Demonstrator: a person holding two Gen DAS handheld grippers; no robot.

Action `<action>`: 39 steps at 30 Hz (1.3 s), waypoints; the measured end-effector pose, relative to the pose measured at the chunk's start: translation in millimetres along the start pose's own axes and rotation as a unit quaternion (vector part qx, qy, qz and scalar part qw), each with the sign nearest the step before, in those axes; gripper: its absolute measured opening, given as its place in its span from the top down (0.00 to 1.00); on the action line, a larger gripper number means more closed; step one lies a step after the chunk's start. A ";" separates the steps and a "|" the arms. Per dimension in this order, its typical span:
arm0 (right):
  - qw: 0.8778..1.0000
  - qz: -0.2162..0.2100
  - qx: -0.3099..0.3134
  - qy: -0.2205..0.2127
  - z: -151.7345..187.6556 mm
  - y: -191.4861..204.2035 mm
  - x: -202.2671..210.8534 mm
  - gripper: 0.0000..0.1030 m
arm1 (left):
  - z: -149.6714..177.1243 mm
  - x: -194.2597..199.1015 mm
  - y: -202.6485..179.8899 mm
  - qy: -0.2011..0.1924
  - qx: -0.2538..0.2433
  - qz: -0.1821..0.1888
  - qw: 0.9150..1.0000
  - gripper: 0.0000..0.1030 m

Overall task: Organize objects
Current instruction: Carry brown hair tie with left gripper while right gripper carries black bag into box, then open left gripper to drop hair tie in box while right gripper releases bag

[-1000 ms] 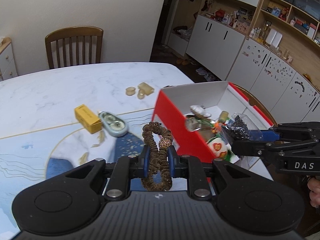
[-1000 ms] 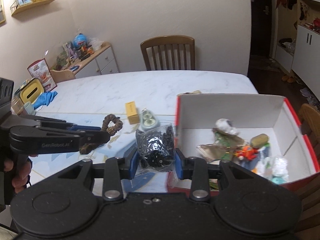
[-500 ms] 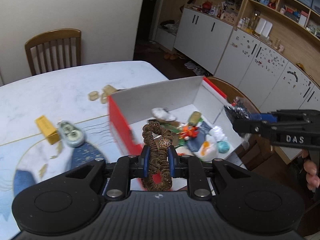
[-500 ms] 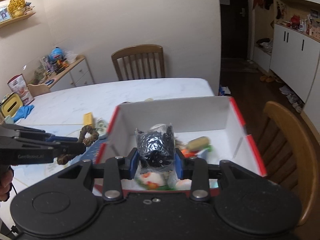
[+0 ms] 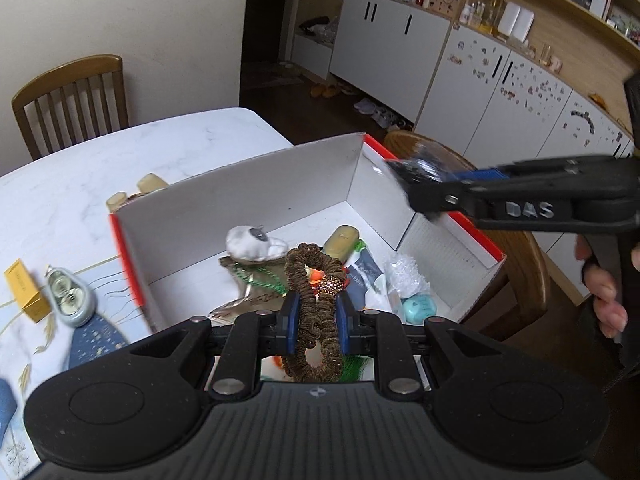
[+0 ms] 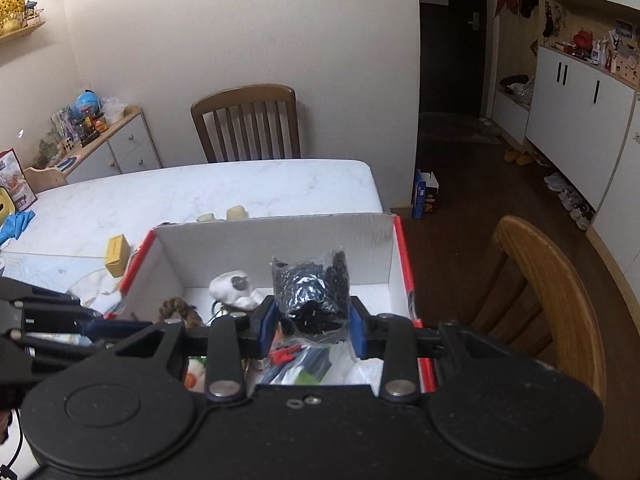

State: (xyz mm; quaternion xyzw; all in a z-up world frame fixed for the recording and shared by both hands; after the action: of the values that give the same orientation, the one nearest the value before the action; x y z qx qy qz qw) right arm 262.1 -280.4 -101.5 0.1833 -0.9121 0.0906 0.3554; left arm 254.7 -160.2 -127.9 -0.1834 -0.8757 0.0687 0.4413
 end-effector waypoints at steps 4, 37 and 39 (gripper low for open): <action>1.000 -0.011 -0.001 0.013 -7.7 -5.8 -24.0 0.66 | -4.3 -17.3 -10.0 0.009 -0.008 -0.005 1.000 0.82; 0.991 -0.038 0.007 0.131 0.5 -4.2 -127.8 0.60 | 9.5 -101.3 2.9 0.100 0.017 -0.049 0.994 0.81; 0.991 -0.041 0.003 0.131 0.2 -5.8 -128.1 0.55 | 9.7 -101.3 2.4 0.100 0.017 -0.047 0.994 0.79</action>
State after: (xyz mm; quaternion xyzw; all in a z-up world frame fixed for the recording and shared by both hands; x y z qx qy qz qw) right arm 351.4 -251.3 -188.7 0.2077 -0.8493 0.1018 0.4745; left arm 302.6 -196.3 -210.1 -0.1401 -0.8335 0.0444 0.5327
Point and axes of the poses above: each gripper's, at about its wrist camera, not at the fingertips, and x roughly against the way its jaws point, y to its left, z to its underside, the point moved 8 cm from there along -x, roughly the way its jaws point, and after that the axes turned 12 degrees about x, right-handed, at the moved point
